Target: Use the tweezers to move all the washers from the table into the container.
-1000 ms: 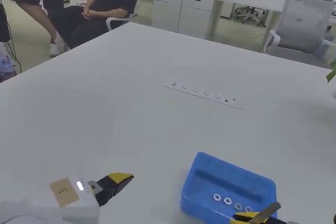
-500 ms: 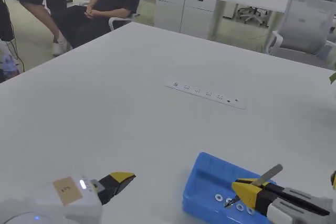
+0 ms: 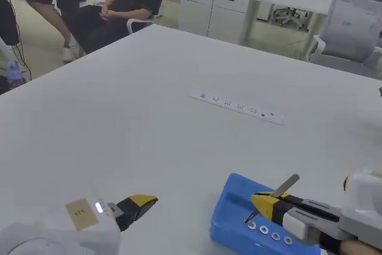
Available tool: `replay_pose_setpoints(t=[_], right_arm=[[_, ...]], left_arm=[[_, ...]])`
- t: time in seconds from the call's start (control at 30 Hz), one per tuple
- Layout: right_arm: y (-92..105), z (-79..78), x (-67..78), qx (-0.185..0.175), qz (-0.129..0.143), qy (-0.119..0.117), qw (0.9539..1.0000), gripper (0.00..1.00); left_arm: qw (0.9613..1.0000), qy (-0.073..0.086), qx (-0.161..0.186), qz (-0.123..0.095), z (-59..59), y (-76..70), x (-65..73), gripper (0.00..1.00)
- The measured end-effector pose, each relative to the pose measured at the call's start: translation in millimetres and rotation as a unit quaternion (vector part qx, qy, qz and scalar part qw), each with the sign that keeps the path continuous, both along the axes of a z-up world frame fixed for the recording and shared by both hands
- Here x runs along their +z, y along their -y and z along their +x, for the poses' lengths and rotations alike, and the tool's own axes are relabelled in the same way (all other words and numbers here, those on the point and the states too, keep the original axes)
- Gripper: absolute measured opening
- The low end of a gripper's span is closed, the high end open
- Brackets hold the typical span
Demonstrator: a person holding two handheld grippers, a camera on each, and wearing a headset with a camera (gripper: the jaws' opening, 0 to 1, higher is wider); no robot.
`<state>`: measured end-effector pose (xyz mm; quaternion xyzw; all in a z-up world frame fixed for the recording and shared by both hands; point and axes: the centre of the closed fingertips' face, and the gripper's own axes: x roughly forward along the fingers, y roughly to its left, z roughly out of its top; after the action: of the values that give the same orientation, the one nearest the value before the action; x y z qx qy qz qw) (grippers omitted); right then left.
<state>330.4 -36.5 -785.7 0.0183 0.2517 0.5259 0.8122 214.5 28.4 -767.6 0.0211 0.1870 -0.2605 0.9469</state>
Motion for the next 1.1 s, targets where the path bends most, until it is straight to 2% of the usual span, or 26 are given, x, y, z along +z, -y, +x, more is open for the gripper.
replay_pose_setpoints(t=[0.27, 0.63, 0.93, 1.03, 1.07, 1.1], right_arm=[[-4.8, 14.5, -13.9, -0.009, -0.019, 0.004, 0.9998, 0.03], [-15.3, 20.2, -35.5, 0.007, -0.049, 0.007, 0.9987, 0.03], [-19.5, 23.5, -44.5, 0.019, -0.062, 0.008, 0.9979, 0.03], [-19.9, 23.8, -47.9, 0.027, -0.071, 0.018, 0.9969, 0.04], [-21.4, 24.6, -46.4, 0.028, -0.067, 0.026, 0.997, 0.04], [-21.1, 23.7, -47.3, 0.03, -0.069, 0.023, 0.9969, 0.04]], left_arm=[[1.0, -0.003, -0.001, -0.002, 0.3, 0.1, -1.0, 0.74], [1.0, -0.008, -0.004, -0.003, 0.2, 1.7, -2.9, 0.74], [0.9999, -0.012, -0.007, -0.002, -0.4, 3.0, -4.3, 0.74], [0.9998, -0.005, -0.005, -0.017, 0.8, 3.2, 0.5, 0.74], [0.9997, -0.006, -0.003, -0.022, 1.0, 2.8, 1.2, 0.74], [0.9997, -0.006, -0.002, -0.025, 1.1, 3.1, 2.2, 0.74]])
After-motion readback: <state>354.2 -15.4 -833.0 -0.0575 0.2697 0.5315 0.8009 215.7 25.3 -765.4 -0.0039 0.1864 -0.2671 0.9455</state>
